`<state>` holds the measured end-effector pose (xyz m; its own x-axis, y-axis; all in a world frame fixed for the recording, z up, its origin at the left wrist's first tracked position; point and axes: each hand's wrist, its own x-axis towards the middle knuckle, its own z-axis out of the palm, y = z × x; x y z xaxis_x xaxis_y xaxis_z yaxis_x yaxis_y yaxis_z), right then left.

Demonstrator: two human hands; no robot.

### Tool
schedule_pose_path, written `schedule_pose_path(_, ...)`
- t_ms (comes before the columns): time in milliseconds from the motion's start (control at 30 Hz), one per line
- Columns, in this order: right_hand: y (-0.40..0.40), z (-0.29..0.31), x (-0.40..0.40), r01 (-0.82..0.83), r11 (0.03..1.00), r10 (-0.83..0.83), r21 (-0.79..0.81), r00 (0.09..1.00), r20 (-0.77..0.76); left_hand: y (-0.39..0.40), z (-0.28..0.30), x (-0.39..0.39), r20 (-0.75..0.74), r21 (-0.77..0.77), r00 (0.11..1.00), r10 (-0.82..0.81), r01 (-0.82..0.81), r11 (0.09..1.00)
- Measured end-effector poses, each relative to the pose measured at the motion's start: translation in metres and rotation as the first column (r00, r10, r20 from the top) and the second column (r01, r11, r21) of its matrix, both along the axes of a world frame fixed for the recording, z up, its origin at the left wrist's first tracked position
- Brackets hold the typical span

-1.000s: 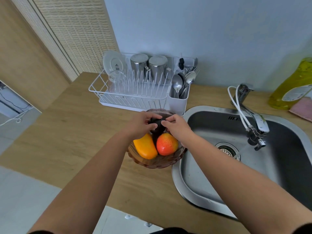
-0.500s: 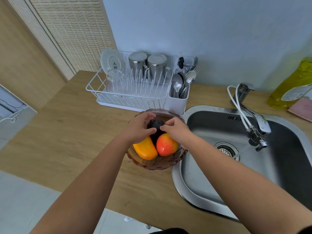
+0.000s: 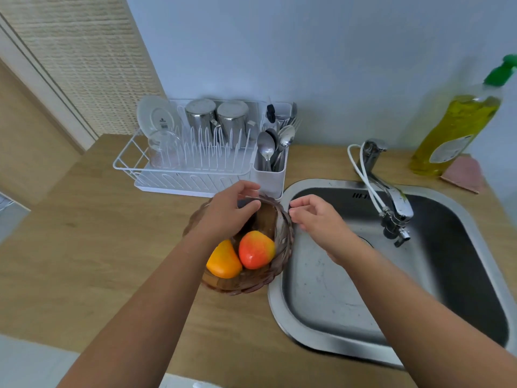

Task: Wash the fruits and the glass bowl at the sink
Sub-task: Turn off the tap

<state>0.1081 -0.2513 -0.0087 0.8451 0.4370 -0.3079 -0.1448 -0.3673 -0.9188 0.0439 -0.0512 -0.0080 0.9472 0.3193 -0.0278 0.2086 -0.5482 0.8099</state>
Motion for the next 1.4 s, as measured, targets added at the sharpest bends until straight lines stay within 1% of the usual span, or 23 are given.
schedule_pose_path(167, -0.060, 0.040, -0.003, 0.077, 0.993, -0.087, 0.087, 0.989, 0.119, -0.062, 0.011, 0.029, 0.080, -0.016, 0.982, -0.172, 0.174, 0.985)
schedule_pose_path(300, -0.104, 0.061, 0.011, 0.179, 0.965, -0.216, 0.189, 0.956, 0.198, -0.114, 0.017, 0.057, 0.080, 0.049, 0.947, -0.311, 0.308, 0.950)
schedule_pose_path(400, -0.132, 0.057, 0.029, 0.295, 0.925, -0.346, 0.241, 0.915, 0.207, -0.143, 0.027, 0.073, 0.084, 0.124, 0.918, -0.388, 0.377, 0.918)
schedule_pose_path(500, -0.137, 0.036, 0.047, 0.353, 0.914, -0.392, 0.198, 0.894, 0.217, -0.149, 0.027, 0.075, 0.102, 0.109, 0.916, -0.388, 0.377, 0.920)
schedule_pose_path(633, -0.117, 0.026, 0.072, 0.313, 0.946, -0.323, 0.079, 0.906, 0.276, -0.145, 0.015, 0.074, 0.095, 0.111, 0.928, -0.361, 0.350, 0.930)
schedule_pose_path(700, -0.174, 0.031, 0.116, 0.341, 0.939, -0.337, 0.041, 0.893, 0.298, -0.212, 0.017, 0.108, 0.067, 0.121, 0.910, -0.410, 0.400, 0.908)
schedule_pose_path(833, -0.150, 0.038, 0.142, 0.200, 0.975, -0.150, -0.099, 0.917, 0.370, -0.209, 0.010, 0.105, 0.066, 0.080, 0.925, -0.374, 0.368, 0.926)
schedule_pose_path(967, -0.129, 0.035, 0.161, 0.100, 0.981, -0.029, -0.166, 0.922, 0.387, -0.205, 0.006, 0.097, 0.064, 0.054, 0.925, -0.375, 0.372, 0.926)
schedule_pose_path(1133, -0.111, 0.029, 0.176, -0.029, 0.952, 0.154, -0.306, 0.907, 0.392, -0.205, 0.005, 0.096, 0.061, 0.049, 0.930, -0.363, 0.361, 0.931)
schedule_pose_path(1233, -0.111, 0.021, 0.179, -0.062, 0.935, 0.203, -0.350, 0.901, 0.384, -0.207, 0.006, 0.095, 0.062, 0.051, 0.934, -0.352, 0.349, 0.936)
schedule_pose_path(1400, -0.111, 0.011, 0.182, -0.044, 0.929, 0.204, -0.368, 0.890, 0.408, -0.208, 0.004, 0.094, 0.071, 0.037, 0.938, -0.339, 0.337, 0.941)
